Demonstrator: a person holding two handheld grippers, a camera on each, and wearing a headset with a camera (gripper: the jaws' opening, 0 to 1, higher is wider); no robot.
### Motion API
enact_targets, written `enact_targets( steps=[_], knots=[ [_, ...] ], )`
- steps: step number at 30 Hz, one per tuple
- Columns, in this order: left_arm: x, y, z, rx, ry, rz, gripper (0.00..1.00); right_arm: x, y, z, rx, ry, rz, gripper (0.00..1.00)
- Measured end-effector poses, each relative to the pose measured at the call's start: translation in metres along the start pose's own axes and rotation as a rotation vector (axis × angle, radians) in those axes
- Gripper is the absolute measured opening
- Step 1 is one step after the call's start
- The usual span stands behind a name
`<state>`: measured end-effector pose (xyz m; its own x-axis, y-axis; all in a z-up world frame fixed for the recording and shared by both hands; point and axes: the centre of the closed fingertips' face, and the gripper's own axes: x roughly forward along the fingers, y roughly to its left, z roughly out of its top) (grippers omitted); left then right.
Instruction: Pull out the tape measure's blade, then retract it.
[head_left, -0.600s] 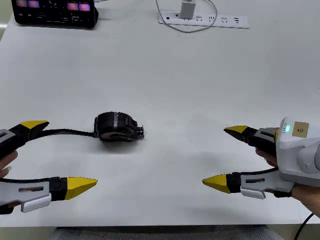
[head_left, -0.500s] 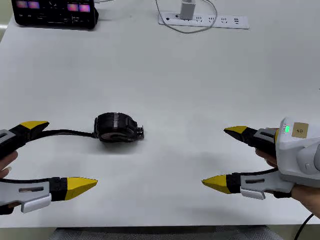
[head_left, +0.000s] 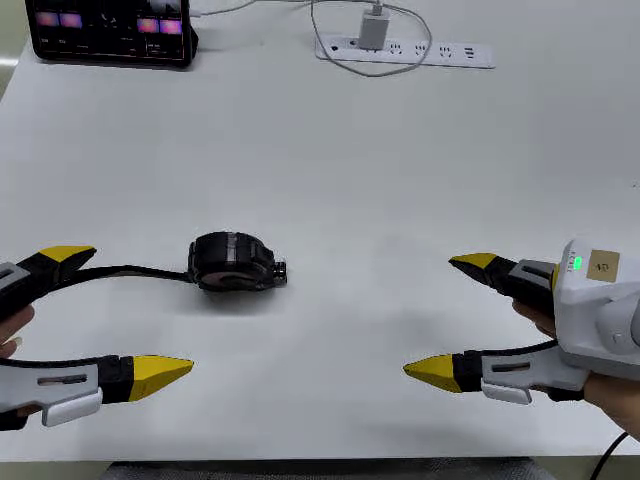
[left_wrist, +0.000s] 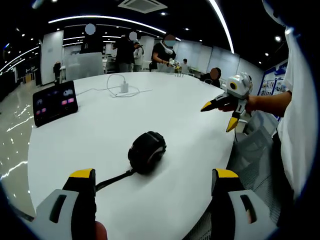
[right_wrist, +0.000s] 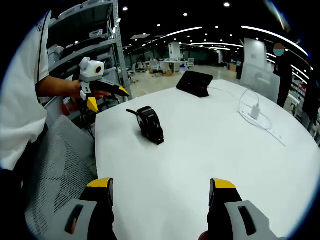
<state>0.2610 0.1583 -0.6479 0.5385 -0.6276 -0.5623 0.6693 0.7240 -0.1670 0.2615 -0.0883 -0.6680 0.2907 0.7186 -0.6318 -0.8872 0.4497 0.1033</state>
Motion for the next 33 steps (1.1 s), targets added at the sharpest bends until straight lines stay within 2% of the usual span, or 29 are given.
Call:
enact_targets(
  steps=[5,12,24,33],
  knots=[
    [-0.001,0.001,0.0,0.019,0.001,0.012,0.95,0.0,0.0,0.003,-0.012,-0.014,-0.002,0.79],
    [0.0,0.001,-0.001,0.025,0.007,0.01,0.93,0.001,0.0,0.0,-0.021,0.002,-0.004,0.8],
    [0.001,0.002,-0.001,0.029,0.016,0.007,0.91,-0.001,0.0,0.0,-0.023,-0.002,-0.01,0.81],
    [0.009,0.005,0.002,0.057,0.016,0.005,0.9,0.01,-0.003,0.004,-0.051,0.004,0.007,0.81]
  ],
)
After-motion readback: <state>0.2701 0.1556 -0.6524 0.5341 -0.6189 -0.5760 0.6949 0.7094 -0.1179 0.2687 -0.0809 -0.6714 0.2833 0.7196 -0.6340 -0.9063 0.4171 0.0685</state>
